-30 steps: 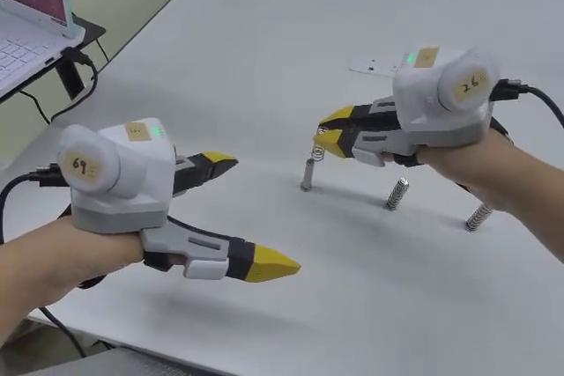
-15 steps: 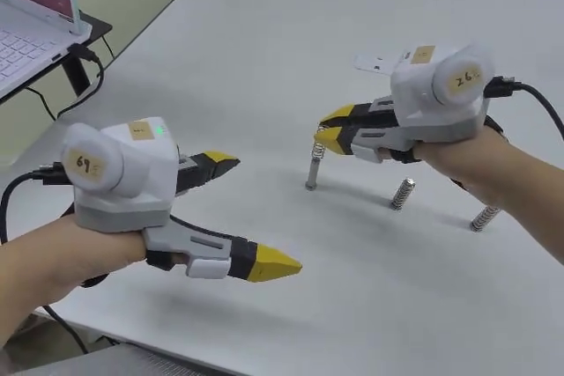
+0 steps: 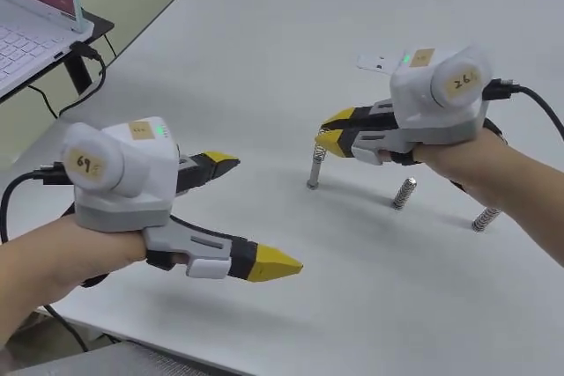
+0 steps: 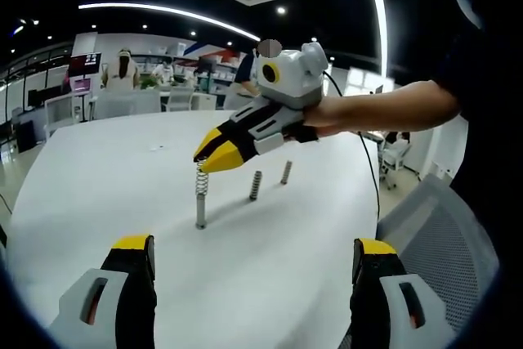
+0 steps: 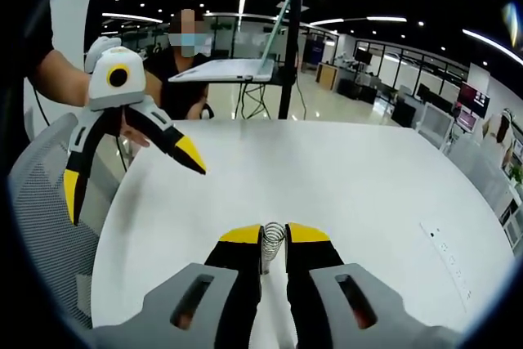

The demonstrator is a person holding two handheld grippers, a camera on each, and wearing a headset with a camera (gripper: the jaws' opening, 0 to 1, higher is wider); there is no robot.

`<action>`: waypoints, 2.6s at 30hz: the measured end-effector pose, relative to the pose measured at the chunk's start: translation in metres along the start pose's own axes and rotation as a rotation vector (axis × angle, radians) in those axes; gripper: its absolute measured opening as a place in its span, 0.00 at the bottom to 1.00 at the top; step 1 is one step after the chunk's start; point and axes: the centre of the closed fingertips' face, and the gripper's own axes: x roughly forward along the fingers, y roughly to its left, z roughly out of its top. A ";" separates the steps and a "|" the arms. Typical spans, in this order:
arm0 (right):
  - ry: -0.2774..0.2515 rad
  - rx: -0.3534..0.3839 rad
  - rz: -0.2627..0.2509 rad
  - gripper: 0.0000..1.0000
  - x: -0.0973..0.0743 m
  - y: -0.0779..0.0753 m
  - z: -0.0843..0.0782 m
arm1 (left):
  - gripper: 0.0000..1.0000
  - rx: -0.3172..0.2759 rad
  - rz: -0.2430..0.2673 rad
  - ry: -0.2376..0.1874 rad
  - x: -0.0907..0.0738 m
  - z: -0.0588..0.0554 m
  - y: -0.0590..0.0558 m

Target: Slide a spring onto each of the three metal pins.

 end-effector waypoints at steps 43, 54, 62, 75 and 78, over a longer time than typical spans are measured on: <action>0.138 -0.006 0.041 0.08 0.028 0.009 -0.047 | 0.98 -0.015 0.001 0.004 0.001 -0.004 0.001; 0.140 -0.021 0.022 0.09 0.031 0.008 -0.045 | 0.98 -0.014 -0.011 0.000 0.007 -0.001 -0.002; 0.111 0.018 -0.004 0.17 0.028 0.006 -0.036 | 0.98 -0.006 -0.008 -0.005 0.006 0.004 -0.004; 0.050 0.051 -0.050 0.25 -0.009 0.012 -0.028 | 0.98 0.013 -0.004 -0.020 0.013 0.015 -0.009; 0.034 0.061 -0.062 0.27 -0.023 0.015 -0.029 | 0.98 0.018 -0.004 -0.022 0.016 0.017 -0.010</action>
